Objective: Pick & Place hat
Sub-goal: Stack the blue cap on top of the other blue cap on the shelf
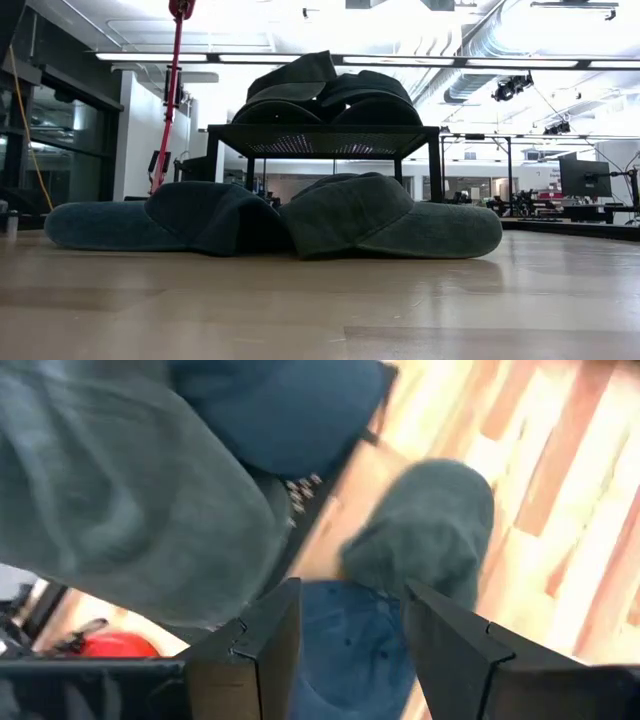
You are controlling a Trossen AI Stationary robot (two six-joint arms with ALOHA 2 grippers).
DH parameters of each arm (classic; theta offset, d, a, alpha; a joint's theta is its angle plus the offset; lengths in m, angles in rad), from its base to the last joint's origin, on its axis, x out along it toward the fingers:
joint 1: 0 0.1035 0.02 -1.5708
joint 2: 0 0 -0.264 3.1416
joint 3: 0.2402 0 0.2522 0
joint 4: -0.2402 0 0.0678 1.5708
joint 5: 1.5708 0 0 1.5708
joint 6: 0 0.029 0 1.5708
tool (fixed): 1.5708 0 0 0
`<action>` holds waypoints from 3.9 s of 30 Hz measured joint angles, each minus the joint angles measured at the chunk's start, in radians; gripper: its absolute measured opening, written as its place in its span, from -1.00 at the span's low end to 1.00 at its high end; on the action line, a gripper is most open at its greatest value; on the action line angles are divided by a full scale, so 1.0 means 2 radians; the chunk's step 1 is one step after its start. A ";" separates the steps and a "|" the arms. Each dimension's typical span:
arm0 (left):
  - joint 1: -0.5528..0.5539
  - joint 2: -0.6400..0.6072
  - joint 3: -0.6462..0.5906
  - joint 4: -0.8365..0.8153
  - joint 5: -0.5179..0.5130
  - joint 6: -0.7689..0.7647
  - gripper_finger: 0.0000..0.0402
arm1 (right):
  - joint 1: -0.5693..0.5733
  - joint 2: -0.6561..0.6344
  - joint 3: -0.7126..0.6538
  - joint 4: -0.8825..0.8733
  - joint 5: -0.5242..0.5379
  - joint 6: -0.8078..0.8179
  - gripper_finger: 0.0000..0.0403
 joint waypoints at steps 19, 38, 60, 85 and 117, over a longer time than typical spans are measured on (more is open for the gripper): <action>-0.149 -0.054 -0.260 0.032 -0.078 -0.407 -0.17 | 0.000 0.000 0.000 0.000 -0.141 -0.008 -0.12; -0.283 -0.239 -0.668 0.292 -0.122 -0.843 -0.16 | 0.000 0.000 0.000 0.000 -0.147 -0.024 -0.12; -0.281 -0.246 -0.856 0.436 -0.086 -0.891 -0.16 | 0.000 0.000 0.000 0.000 -0.126 -0.012 -0.12; -0.281 -0.252 -0.910 0.635 -0.157 -0.764 -0.16 | 0.000 0.000 0.000 0.000 -0.075 -0.014 -0.12; -0.281 -0.252 -0.873 0.759 -0.098 -0.619 -0.99 | 0.000 0.000 0.000 0.000 -0.094 0.001 -0.12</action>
